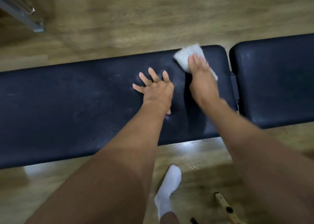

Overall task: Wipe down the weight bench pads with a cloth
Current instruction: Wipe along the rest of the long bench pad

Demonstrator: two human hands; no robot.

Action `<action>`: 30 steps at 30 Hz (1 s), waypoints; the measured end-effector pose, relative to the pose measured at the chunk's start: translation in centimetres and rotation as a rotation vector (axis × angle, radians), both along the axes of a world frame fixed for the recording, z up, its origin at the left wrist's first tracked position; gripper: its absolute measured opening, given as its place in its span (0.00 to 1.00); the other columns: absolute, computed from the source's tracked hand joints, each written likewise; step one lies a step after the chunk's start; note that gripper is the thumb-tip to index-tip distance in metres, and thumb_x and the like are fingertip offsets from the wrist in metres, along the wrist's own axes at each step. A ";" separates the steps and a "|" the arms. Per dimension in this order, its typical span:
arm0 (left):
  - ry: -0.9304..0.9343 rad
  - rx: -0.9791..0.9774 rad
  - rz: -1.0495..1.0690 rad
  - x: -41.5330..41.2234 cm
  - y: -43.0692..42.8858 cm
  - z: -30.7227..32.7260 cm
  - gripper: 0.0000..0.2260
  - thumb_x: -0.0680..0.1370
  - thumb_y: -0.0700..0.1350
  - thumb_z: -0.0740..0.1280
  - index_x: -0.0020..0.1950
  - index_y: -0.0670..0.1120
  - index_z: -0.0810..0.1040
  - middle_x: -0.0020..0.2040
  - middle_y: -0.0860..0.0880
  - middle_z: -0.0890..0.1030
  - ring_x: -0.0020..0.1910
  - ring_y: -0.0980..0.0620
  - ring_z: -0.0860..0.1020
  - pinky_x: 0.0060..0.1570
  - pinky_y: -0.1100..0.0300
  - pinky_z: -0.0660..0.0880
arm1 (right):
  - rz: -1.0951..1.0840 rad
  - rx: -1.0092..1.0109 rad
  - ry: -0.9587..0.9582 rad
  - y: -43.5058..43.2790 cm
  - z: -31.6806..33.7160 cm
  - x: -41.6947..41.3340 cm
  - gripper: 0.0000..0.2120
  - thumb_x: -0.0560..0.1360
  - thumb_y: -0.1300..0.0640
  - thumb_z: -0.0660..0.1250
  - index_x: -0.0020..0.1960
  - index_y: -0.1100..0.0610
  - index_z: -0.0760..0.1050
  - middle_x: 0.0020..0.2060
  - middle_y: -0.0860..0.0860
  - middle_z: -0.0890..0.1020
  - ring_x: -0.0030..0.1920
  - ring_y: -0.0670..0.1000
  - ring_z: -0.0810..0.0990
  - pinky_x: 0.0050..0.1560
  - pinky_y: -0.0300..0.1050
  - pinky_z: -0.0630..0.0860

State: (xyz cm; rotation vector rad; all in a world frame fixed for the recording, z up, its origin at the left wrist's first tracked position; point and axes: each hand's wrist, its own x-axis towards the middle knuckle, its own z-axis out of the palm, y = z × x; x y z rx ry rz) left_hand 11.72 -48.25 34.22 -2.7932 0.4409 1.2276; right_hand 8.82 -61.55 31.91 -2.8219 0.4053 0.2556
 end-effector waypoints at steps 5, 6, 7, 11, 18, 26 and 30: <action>-0.023 0.003 -0.003 -0.3 -0.1 0.1 0.61 0.63 0.49 0.81 0.77 0.43 0.37 0.74 0.28 0.37 0.69 0.20 0.40 0.60 0.21 0.51 | 0.051 0.059 0.063 1.9 0.9 -16.5 0.40 0.64 0.80 0.57 0.74 0.61 0.60 0.74 0.54 0.63 0.75 0.57 0.60 0.73 0.56 0.60; -0.025 0.003 -0.005 -0.4 -0.1 0.1 0.61 0.63 0.49 0.81 0.77 0.43 0.37 0.74 0.28 0.37 0.69 0.20 0.40 0.60 0.21 0.51 | 0.050 0.071 0.096 2.2 1.1 -18.3 0.41 0.62 0.81 0.58 0.74 0.61 0.61 0.74 0.54 0.64 0.74 0.56 0.61 0.73 0.55 0.60; -0.027 0.005 -0.010 -0.4 -0.1 0.0 0.61 0.63 0.50 0.81 0.77 0.43 0.36 0.74 0.28 0.37 0.70 0.20 0.40 0.60 0.21 0.51 | 0.042 0.090 0.119 2.4 1.2 -18.9 0.42 0.61 0.81 0.59 0.73 0.61 0.62 0.74 0.54 0.65 0.74 0.55 0.62 0.73 0.54 0.59; -0.044 0.014 -0.022 -0.3 -0.1 -0.4 0.62 0.62 0.51 0.81 0.77 0.43 0.37 0.74 0.27 0.38 0.69 0.20 0.41 0.60 0.20 0.52 | 0.049 0.106 0.090 1.1 0.8 -11.0 0.38 0.65 0.79 0.56 0.74 0.61 0.60 0.74 0.56 0.62 0.74 0.58 0.60 0.76 0.54 0.53; -0.033 0.019 -0.026 -0.1 0.1 -0.4 0.61 0.62 0.51 0.81 0.78 0.45 0.37 0.75 0.29 0.38 0.71 0.21 0.41 0.61 0.22 0.53 | 0.019 0.015 -0.013 -1.9 0.0 2.4 0.30 0.66 0.76 0.51 0.65 0.60 0.66 0.66 0.55 0.69 0.67 0.59 0.66 0.72 0.54 0.61; -0.024 0.035 -0.012 -0.3 -0.1 -0.1 0.61 0.64 0.51 0.80 0.77 0.45 0.35 0.74 0.30 0.37 0.71 0.22 0.40 0.62 0.22 0.52 | 0.032 0.107 0.131 -0.3 1.4 -21.4 0.45 0.59 0.83 0.56 0.74 0.59 0.62 0.74 0.53 0.64 0.75 0.53 0.59 0.74 0.54 0.57; -0.049 0.026 -0.021 -0.4 0.0 -0.4 0.61 0.63 0.52 0.80 0.77 0.44 0.36 0.74 0.29 0.38 0.70 0.21 0.41 0.61 0.22 0.52 | 0.056 0.073 0.113 -1.1 1.6 -14.3 0.38 0.63 0.80 0.55 0.73 0.63 0.63 0.73 0.57 0.66 0.73 0.60 0.63 0.74 0.57 0.57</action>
